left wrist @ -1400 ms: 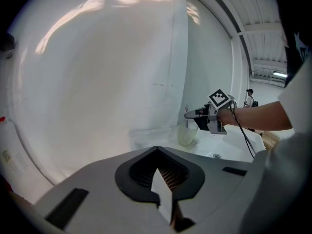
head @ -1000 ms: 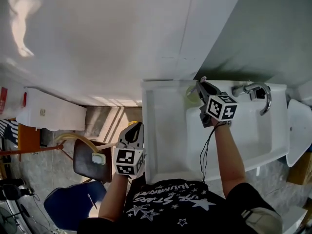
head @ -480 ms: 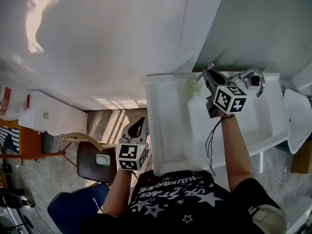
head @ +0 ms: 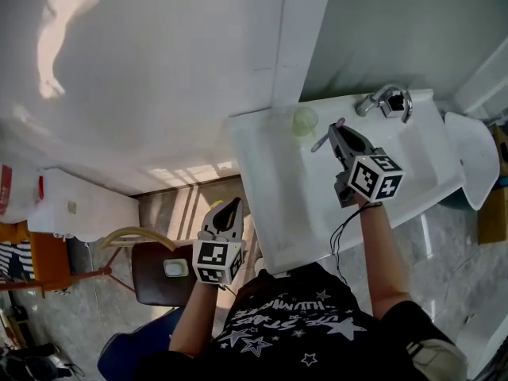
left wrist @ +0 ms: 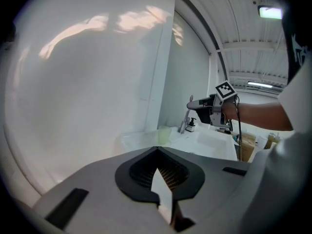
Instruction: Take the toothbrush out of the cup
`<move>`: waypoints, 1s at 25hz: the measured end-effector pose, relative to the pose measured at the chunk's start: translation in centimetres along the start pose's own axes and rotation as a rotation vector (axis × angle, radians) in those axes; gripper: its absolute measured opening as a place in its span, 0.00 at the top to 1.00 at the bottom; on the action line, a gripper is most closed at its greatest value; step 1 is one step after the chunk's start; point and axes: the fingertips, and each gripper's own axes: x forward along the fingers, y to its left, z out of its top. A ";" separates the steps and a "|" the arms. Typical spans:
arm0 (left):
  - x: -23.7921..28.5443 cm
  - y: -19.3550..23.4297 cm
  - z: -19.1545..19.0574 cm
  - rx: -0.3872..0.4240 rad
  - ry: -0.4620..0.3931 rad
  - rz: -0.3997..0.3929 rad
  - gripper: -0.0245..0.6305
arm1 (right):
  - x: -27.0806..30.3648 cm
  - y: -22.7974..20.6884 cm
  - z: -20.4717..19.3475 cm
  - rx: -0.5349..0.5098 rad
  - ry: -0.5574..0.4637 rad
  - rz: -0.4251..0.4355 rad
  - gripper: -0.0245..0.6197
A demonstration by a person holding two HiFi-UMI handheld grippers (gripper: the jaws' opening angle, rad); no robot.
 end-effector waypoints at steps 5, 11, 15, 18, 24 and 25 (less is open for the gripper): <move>-0.3 -0.9 -1.5 0.033 0.078 -0.085 0.94 | -3.0 1.4 -3.9 0.068 0.030 -0.036 0.91; -0.8 -2.0 -2.9 0.000 0.071 -0.104 0.94 | -5.3 2.6 -7.3 0.113 0.071 -0.045 0.91; -1.4 -2.8 -3.8 -0.017 0.037 -0.098 0.94 | -6.6 3.3 -8.1 0.137 0.048 -0.027 0.91; -2.1 -3.6 -4.5 -0.011 0.043 -0.090 0.94 | -8.0 3.5 -9.1 0.154 0.051 -0.026 0.91; -4.4 -6.6 -5.4 0.008 0.031 -0.067 0.94 | -12.2 4.0 -10.9 0.185 0.048 -0.006 0.91; -4.9 -7.3 -5.4 0.013 0.027 -0.064 0.94 | -13.1 4.1 -11.1 0.189 0.046 -0.003 0.91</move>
